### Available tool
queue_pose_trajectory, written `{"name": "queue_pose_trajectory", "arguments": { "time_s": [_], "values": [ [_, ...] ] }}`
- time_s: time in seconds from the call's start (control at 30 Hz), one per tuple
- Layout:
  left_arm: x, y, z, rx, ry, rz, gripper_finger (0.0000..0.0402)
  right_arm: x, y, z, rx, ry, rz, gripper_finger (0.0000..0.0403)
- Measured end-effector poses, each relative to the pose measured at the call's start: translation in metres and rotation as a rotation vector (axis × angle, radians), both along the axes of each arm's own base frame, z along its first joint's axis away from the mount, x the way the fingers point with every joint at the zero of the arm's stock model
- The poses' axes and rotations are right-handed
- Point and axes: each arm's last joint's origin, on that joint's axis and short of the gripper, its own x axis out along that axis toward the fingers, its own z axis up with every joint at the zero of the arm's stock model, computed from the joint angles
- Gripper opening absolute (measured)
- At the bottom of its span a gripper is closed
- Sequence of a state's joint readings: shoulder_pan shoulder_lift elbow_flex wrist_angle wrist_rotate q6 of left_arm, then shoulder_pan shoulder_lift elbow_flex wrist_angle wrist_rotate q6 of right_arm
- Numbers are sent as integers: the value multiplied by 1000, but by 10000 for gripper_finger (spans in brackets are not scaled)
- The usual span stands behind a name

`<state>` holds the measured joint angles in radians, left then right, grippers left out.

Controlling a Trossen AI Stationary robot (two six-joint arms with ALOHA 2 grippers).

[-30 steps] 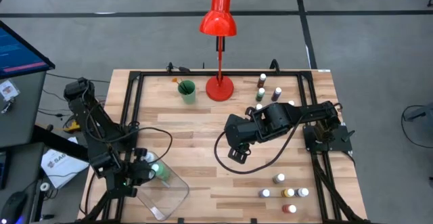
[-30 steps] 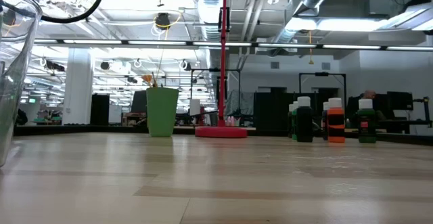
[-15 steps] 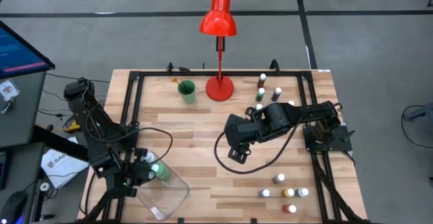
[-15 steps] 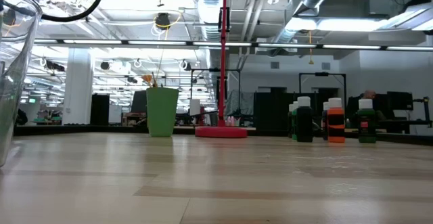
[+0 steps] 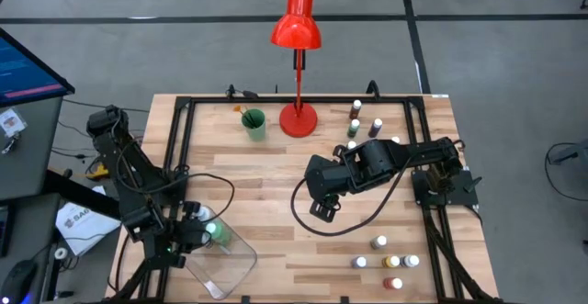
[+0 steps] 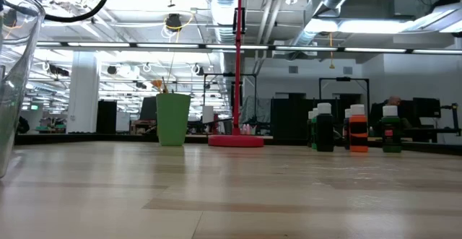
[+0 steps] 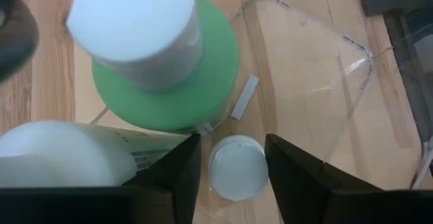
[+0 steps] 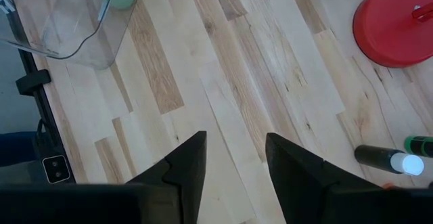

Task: Pick & Place Paint Supplies
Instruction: Put the white coloring bottle into the transparent bin, then move the black coloring bottle to the center of the table

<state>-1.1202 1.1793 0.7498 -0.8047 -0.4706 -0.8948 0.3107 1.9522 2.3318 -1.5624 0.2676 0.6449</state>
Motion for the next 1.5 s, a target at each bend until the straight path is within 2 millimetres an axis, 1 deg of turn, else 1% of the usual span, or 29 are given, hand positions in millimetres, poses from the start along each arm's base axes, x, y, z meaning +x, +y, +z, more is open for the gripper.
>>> {"name": "queue_pose_trajectory", "arguments": {
  "time_s": [0.13,0.23,0.4,0.53,0.67,0.83,0.93,1.07,1.2,1.33,1.4,1.5],
  "values": [
    [0,0,0,0,0,0,167,0,0,0,0,0,0,151],
    [0,0,0,-12,15,-6,168,0,0,0,0,0,0,150],
    [-4,0,6,-98,73,-41,164,0,0,0,0,0,0,149],
    [-8,7,17,-170,67,-56,164,0,0,0,0,0,-1,153],
    [-12,16,30,-233,21,-57,162,1,-2,0,0,0,-6,155],
    [-16,25,41,-280,-20,-80,156,2,-6,0,-7,1,-2,154],
    [-18,30,50,-351,-60,-84,155,2,-9,0,-10,5,-12,153],
    [-20,37,68,-488,-191,-56,154,4,-20,0,-42,-5,-75,153],
    [-21,51,90,-603,-380,0,154,8,-39,0,-26,-14,-175,159],
    [-22,69,110,-627,-615,90,154,12,-62,0,-17,-17,-261,179],
    [-23,79,119,-604,-731,160,154,14,-75,-7,-25,12,-296,194],
    [-25,91,129,-550,-856,254,160,17,-92,-29,-52,109,-321,218]
  ]
}}
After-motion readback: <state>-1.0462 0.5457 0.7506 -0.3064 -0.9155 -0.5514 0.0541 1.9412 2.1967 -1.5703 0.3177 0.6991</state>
